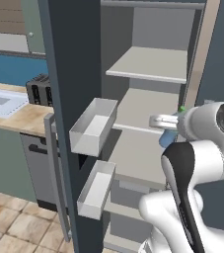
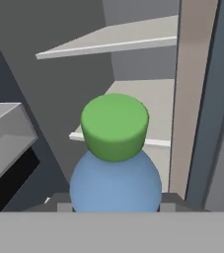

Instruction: Take the bottled waters from the counter and place them in the freezer to freeze. Close the freezer door after placing the bottles.

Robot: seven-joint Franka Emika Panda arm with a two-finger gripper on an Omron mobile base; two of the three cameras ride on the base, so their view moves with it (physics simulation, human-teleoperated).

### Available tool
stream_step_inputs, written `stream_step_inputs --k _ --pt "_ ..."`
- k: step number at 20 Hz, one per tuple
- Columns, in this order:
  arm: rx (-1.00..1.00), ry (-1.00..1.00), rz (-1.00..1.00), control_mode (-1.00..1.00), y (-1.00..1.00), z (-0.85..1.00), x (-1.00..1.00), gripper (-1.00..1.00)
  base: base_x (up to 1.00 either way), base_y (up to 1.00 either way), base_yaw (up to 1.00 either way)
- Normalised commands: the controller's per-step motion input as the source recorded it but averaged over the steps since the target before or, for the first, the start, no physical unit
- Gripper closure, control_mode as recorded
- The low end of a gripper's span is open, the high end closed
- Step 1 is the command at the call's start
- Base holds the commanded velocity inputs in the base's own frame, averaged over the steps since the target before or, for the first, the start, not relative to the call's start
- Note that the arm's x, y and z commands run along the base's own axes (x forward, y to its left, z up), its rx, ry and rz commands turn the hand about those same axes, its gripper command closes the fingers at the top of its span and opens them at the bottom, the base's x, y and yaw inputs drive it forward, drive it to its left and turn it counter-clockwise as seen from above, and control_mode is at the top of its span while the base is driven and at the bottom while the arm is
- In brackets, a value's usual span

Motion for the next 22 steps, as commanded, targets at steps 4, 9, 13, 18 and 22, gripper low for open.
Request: stream_step_inputs --k 4,9,13,18,22 --pt "0.00 -0.03 0.00 -1.00 -0.01 0.00 0.25 1.00 0.00 0.00 0.00" --pt "0.00 0.00 0.00 -1.00 0.00 0.00 0.35 1.00 0.00 0.00 0.00" --pt "0.00 0.00 0.00 -1.00 0.00 0.00 0.31 1.00 0.00 0.00 0.00" --pt "0.00 0.00 0.00 -1.00 0.00 0.00 0.36 1.00 0.00 0.00 0.00" --pt "0.00 -0.01 0.00 -1.00 0.00 0.00 0.31 1.00 0.00 0.00 0.00"
